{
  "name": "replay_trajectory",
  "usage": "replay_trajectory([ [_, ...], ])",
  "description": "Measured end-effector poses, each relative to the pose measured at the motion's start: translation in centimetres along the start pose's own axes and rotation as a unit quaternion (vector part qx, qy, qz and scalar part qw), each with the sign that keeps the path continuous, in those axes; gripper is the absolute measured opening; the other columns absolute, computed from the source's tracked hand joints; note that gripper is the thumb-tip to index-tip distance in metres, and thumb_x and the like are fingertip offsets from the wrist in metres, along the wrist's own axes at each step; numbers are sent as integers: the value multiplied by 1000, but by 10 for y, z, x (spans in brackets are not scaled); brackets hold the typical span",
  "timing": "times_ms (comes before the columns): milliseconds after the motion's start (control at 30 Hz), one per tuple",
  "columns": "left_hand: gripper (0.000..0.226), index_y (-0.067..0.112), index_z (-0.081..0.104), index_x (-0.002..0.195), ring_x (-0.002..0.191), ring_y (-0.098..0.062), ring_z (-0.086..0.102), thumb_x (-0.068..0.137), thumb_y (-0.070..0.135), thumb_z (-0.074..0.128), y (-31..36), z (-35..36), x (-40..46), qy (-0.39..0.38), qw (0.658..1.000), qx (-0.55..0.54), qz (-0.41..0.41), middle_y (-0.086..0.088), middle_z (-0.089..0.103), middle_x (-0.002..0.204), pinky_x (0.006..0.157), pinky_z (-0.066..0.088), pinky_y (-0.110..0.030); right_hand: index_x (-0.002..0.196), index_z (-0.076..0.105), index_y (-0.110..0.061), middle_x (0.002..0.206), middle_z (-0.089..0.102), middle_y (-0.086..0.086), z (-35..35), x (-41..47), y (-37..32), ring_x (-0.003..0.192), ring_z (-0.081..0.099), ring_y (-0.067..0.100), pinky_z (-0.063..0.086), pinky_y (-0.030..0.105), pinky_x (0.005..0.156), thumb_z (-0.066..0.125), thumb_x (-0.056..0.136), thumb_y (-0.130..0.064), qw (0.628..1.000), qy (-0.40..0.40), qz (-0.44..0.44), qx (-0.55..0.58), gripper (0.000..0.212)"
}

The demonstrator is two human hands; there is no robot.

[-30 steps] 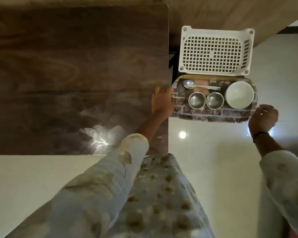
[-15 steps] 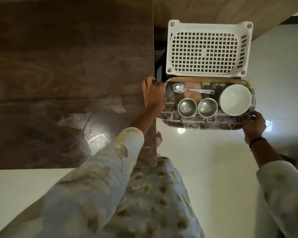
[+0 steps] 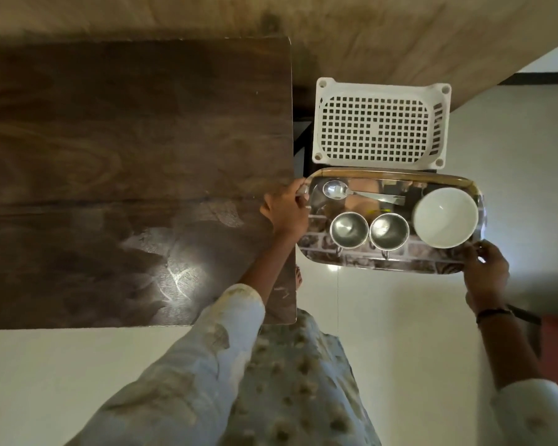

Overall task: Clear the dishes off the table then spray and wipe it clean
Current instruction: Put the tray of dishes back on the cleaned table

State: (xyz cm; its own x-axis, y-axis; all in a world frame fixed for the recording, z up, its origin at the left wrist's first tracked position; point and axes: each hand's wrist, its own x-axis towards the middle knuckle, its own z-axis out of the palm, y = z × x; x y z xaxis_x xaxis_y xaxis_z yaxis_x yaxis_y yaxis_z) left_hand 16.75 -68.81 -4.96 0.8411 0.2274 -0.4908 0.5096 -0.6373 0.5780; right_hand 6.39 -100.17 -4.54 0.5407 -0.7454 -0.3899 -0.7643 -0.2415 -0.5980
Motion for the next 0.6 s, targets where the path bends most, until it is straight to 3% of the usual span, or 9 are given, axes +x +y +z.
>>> replay_trajectory([
  [100,31,25,57,125,104,-19,59,97,22,45,-14,-32,5,1,994,-111,-16,-3,66,118,84,48,-35,107,63,0,97,58,8,11,-26,-20,68,55,-3,42,9,66,67,89,-25,999,-37,-14,23,31],
  [133,31,23,59,123,104,-21,61,96,22,46,-23,-45,8,12,990,-142,-15,-4,66,118,85,51,-37,106,64,-1,96,59,8,18,-37,-28,72,55,4,45,12,68,69,85,-32,998,-50,-22,32,37],
  [233,29,21,63,116,102,-22,64,91,28,51,-49,-89,16,51,985,-167,-4,-4,68,114,85,53,-38,102,66,-8,95,63,8,42,-64,-44,87,59,21,53,40,80,69,71,-53,995,-81,-32,55,54],
  [333,25,13,67,109,86,-15,66,86,24,65,-82,-143,21,92,959,-266,-44,-2,71,101,74,52,-27,103,67,-7,96,66,10,74,-105,-68,89,60,21,54,46,85,73,82,-36,991,-108,-37,73,36],
  [400,20,10,68,100,75,-12,63,81,18,71,-112,-179,24,95,927,-352,-86,1,70,88,73,52,-25,106,67,-3,98,67,13,99,-133,-81,89,61,20,56,38,81,70,89,-23,987,-125,-42,89,26],
  [467,12,17,68,87,76,-16,64,77,16,75,-144,-210,26,94,890,-432,-112,0,70,84,80,54,-35,107,66,-1,98,66,14,126,-161,-92,87,61,19,55,22,69,68,91,-17,984,-132,-46,110,23],
  [533,11,19,67,82,74,-15,67,77,13,75,-177,-241,28,98,855,-493,-126,0,71,83,79,55,-38,108,66,-3,98,67,14,158,-194,-104,85,64,20,55,21,66,68,91,-15,982,-134,-44,124,21],
  [600,11,18,65,84,69,-9,68,81,9,69,-217,-283,31,92,823,-546,-126,5,72,78,69,57,-31,108,65,-3,95,68,12,200,-236,-115,80,66,11,55,19,66,67,91,-15,978,-147,-41,142,20],
])
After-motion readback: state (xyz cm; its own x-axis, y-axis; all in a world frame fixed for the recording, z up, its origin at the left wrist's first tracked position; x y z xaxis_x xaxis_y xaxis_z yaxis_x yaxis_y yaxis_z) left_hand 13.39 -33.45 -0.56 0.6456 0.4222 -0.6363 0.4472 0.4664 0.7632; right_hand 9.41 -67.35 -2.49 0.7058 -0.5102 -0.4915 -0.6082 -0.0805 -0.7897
